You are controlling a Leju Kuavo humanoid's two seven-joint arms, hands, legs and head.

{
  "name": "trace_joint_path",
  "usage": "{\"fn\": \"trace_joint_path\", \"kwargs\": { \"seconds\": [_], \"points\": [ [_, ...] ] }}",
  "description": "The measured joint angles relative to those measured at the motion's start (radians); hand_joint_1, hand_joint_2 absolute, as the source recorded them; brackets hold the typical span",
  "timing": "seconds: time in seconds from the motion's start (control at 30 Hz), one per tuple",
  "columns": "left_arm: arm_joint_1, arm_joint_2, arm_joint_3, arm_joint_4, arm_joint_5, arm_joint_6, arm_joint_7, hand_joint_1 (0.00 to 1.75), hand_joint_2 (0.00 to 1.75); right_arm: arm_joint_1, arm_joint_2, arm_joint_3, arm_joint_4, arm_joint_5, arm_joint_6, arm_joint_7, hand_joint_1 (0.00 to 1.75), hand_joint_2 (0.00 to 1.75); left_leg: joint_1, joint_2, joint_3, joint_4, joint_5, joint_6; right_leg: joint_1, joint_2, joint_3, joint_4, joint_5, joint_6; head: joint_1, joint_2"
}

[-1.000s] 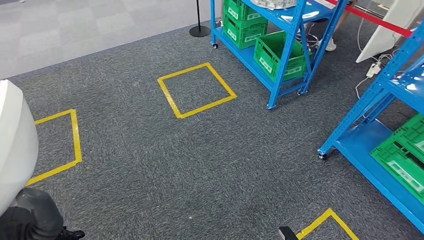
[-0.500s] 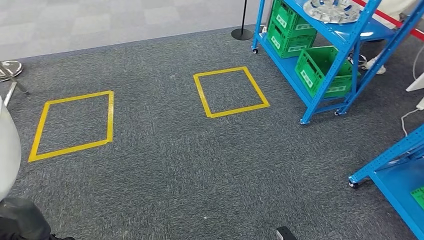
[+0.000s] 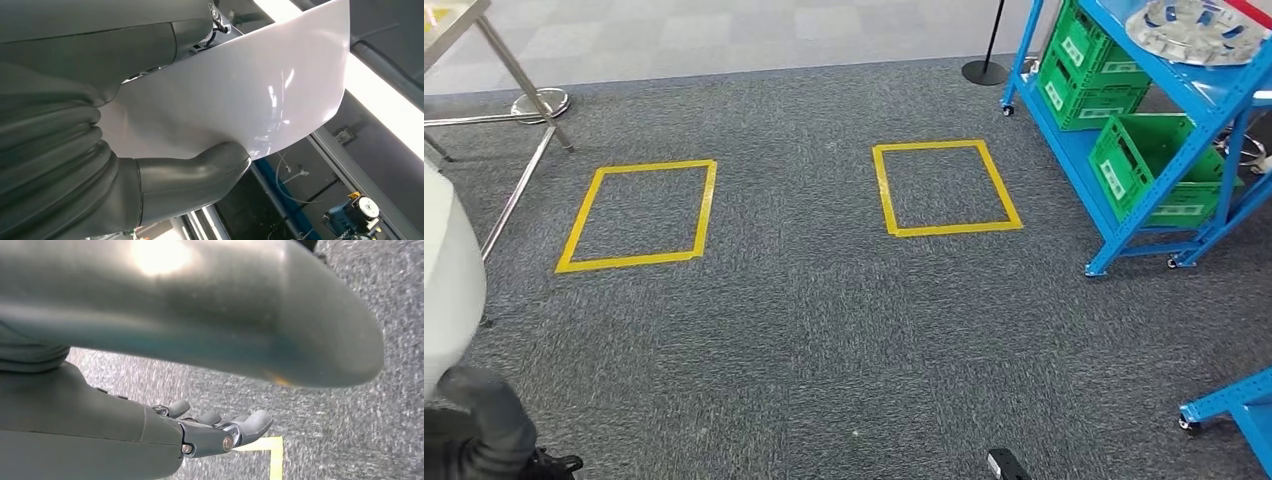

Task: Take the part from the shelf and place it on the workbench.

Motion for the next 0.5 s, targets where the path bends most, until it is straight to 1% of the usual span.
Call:
{"fn": "trace_joint_path", "kwargs": {
  "seconds": [0.03, 0.07, 0.1, 0.17, 0.2, 0.23, 0.27, 0.3, 0.33, 0.37, 0.4, 0.43, 0.47, 0.5],
  "points": [
    [-0.013, -0.004, -0.004, 0.016, 0.0, 0.0, 0.0, 1.75, 1.75, 0.0, 0.002, -0.007, 0.0, -0.006, -0.003, 0.002, 0.0, 0.0, -0.003, 0.02, 0.035, -0.063, 0.021, 0.005, 0.002, -0.011, 0.003, 0.001, -0.003, 0.005, 0.0, 0.0],
    [-0.023, -0.007, -0.007, 0.029, 0.0, -0.001, 0.0, 1.75, 1.75, -0.001, 0.004, -0.013, 0.0, -0.008, -0.006, 0.002, 0.0, 0.0, -0.005, 0.034, 0.058, -0.104, 0.031, 0.011, 0.003, -0.019, 0.005, 0.002, -0.006, 0.01, 0.001, 0.0],
    [-0.031, -0.01, -0.008, 0.039, -0.001, -0.001, 0.0, 1.75, 1.75, -0.002, 0.005, -0.017, 0.0, -0.008, -0.007, 0.002, 0.0, 0.0, -0.009, 0.039, 0.066, -0.121, 0.032, 0.018, 0.005, -0.027, 0.007, 0.002, -0.007, 0.016, 0.002, 0.0],
    [-0.04, -0.013, -0.008, 0.05, -0.003, -0.001, 0.0, 1.75, 1.75, -0.006, 0.007, -0.023, 0.0, -0.002, -0.005, 0.002, 0.0, 0.0, -0.013, 0.016, 0.064, -0.124, 0.034, 0.031, 0.004, -0.044, 0.015, -0.001, -0.009, 0.028, 0.002, 0.0],
    [-0.042, -0.013, -0.008, 0.051, -0.005, -0.001, 0.0, 1.75, 1.75, -0.008, 0.008, -0.025, 0.0, 0.002, -0.002, 0.001, 0.0, 0.0, -0.012, 0.006, 0.066, -0.129, 0.037, 0.037, 0.001, -0.039, 0.018, 0.001, -0.014, 0.035, 0.002, 0.0],
    [-0.043, -0.014, -0.007, 0.051, -0.007, 0.0, 0.0, 1.75, 1.75, -0.01, 0.009, -0.025, 0.0, 0.006, 0.002, 0.001, 0.0, 0.0, -0.01, -0.006, 0.069, -0.134, 0.04, 0.044, -0.001, -0.018, 0.013, 0.02, -0.029, 0.041, 0.003, 0.0],
    [-0.044, -0.014, -0.007, 0.051, -0.009, 0.0, 0.0, 1.75, 1.75, -0.011, 0.01, -0.025, 0.0, 0.01, 0.004, 0.0, 0.0, 0.0, -0.006, -0.017, 0.073, -0.138, 0.043, 0.05, -0.003, 0.013, -0.004, 0.059, -0.052, 0.046, 0.005, 0.0],
    [-0.044, -0.015, -0.006, 0.051, -0.011, 0.0, 0.0, 1.75, 1.75, -0.01, 0.009, -0.025, 0.0, 0.013, 0.006, 0.0, 0.0, 0.0, -0.004, -0.029, 0.073, -0.139, 0.045, 0.054, -0.005, 0.048, -0.034, 0.12, -0.083, 0.049, 0.008, 0.0],
    [-0.043, -0.016, -0.006, 0.051, -0.013, 0.0, -0.001, 1.75, 1.75, -0.009, 0.009, -0.025, 0.0, 0.015, 0.007, 0.0, 0.0, 0.0, -0.003, -0.043, 0.071, -0.139, 0.047, 0.056, -0.005, 0.071, -0.072, 0.192, -0.113, 0.05, 0.01, 0.0],
    [-0.04, -0.016, -0.005, 0.051, -0.014, 0.0, -0.001, 1.75, 1.75, -0.006, 0.008, -0.025, 0.0, 0.017, 0.006, 0.001, 0.0, 0.0, -0.004, -0.057, 0.069, -0.138, 0.047, 0.057, -0.004, 0.081, -0.107, 0.253, -0.13, 0.05, 0.012, 0.0],
    [-0.038, -0.016, -0.004, 0.052, -0.014, 0.0, -0.001, 1.75, 1.75, -0.003, 0.008, -0.025, 0.0, 0.019, 0.006, 0.001, 0.0, 0.0, -0.004, -0.073, 0.068, -0.136, 0.047, 0.058, -0.004, 0.085, -0.128, 0.283, -0.128, 0.05, 0.013, 0.0],
    [-0.035, -0.016, -0.003, 0.052, -0.014, 0.0, -0.001, 1.75, 1.75, -0.002, 0.007, -0.025, 0.0, 0.02, 0.006, 0.001, 0.0, 0.0, -0.004, -0.089, 0.068, -0.134, 0.047, 0.057, -0.003, 0.087, -0.13, 0.272, -0.105, 0.048, 0.013, 0.0],
    [-0.034, -0.016, -0.002, 0.052, -0.014, 0.0, 0.0, 1.75, 1.75, -0.001, 0.007, -0.025, 0.0, 0.021, 0.006, 0.001, 0.0, 0.0, -0.003, -0.105, 0.068, -0.131, 0.047, 0.056, -0.004, 0.093, -0.112, 0.221, -0.066, 0.046, 0.014, 0.0],
    [-0.033, -0.016, -0.001, 0.052, -0.013, 0.0, -0.001, 1.75, 1.75, -0.002, 0.007, -0.025, 0.0, 0.021, 0.006, 0.001, 0.0, 0.0, -0.002, -0.119, 0.067, -0.128, 0.046, 0.054, -0.006, 0.11, -0.082, 0.146, -0.026, 0.044, 0.014, 0.0]
  ]
}}
